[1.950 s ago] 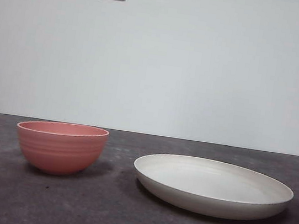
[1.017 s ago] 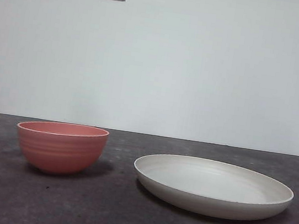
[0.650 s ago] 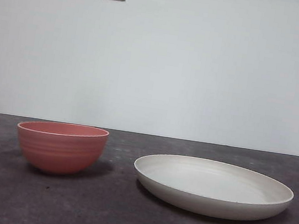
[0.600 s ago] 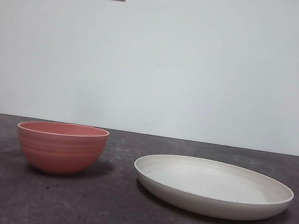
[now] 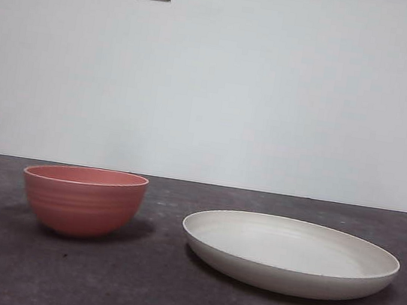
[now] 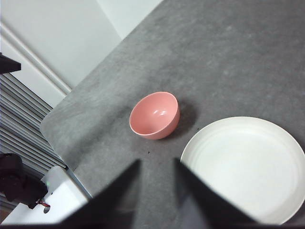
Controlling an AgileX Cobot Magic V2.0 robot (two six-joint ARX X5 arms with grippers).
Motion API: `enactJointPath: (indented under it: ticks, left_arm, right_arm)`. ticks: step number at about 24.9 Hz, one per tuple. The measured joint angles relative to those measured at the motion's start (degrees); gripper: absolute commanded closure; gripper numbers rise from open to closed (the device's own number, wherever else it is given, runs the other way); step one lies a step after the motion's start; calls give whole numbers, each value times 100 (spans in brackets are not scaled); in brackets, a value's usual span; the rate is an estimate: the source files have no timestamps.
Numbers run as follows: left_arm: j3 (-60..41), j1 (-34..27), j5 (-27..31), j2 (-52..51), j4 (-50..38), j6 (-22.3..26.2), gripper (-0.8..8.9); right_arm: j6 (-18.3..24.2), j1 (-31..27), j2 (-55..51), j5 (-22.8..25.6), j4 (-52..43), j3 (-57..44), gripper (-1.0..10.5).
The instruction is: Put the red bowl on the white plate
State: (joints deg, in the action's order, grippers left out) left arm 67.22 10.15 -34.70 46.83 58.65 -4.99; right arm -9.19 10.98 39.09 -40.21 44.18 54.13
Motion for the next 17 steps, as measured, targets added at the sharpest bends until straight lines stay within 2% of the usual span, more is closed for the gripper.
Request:
enactJointPath:
  ticks: [4,6,8,11,17]
  left_arm:
    - [0,59,0,0,179,232,274]
    - [0,94,0,0,203,291,172]
    - [0,109,-2,0,201,358,133]
    - [0,114,-2,0,203,363,130]
    - [0,114,-2,0,205,363,130]
  right_arm:
    - [0,0,-2,0,-2,0,517]
    - [0,0,-2,2,-2,0,478]
    - [-2,0,-2,2,-2,0,441]
    - [0,0,-2,2,0,0,393]
    - [0,0,-2,4,0,0,394]
